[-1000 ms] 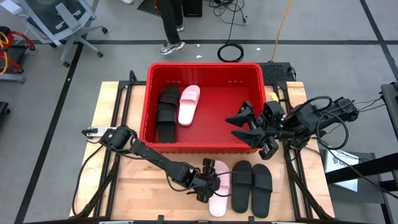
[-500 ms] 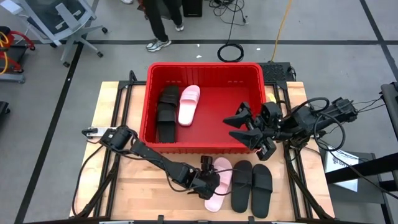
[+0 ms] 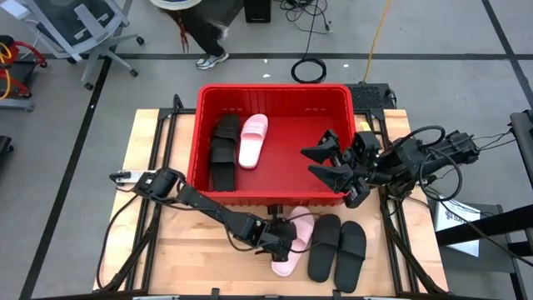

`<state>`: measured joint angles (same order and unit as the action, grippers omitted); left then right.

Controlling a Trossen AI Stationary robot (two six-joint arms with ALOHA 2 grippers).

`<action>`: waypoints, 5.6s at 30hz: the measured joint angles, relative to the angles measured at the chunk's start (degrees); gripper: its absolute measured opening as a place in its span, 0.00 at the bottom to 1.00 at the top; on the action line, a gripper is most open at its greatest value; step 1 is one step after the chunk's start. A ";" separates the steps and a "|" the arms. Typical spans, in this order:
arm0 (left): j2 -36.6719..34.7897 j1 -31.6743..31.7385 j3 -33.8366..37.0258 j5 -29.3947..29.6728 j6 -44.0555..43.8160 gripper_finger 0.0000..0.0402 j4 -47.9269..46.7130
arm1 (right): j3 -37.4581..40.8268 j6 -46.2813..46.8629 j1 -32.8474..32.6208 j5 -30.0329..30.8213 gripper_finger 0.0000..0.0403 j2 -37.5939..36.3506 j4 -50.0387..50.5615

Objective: Pick and place slides into bin
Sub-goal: Put the pink slide into the red bin

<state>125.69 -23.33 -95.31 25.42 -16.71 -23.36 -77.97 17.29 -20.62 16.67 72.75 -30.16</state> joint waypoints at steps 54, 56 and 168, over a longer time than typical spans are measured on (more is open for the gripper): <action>-22.27 -1.66 0.02 -13.19 8.00 0.00 -8.88 | 0.02 -10.52 0.00 0.65 0.51 -4.68 -1.08; -23.49 -1.95 0.02 -13.13 8.00 0.00 -7.63 | 0.02 -11.22 0.02 1.77 0.51 -4.83 -1.05; -42.38 27.82 48.02 6.05 13.78 0.00 11.69 | 0.02 -22.48 10.19 24.01 0.51 -7.04 -1.30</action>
<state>83.31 4.48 -47.29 31.48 -2.93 -11.67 -77.95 -5.19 -10.43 40.69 65.71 -31.46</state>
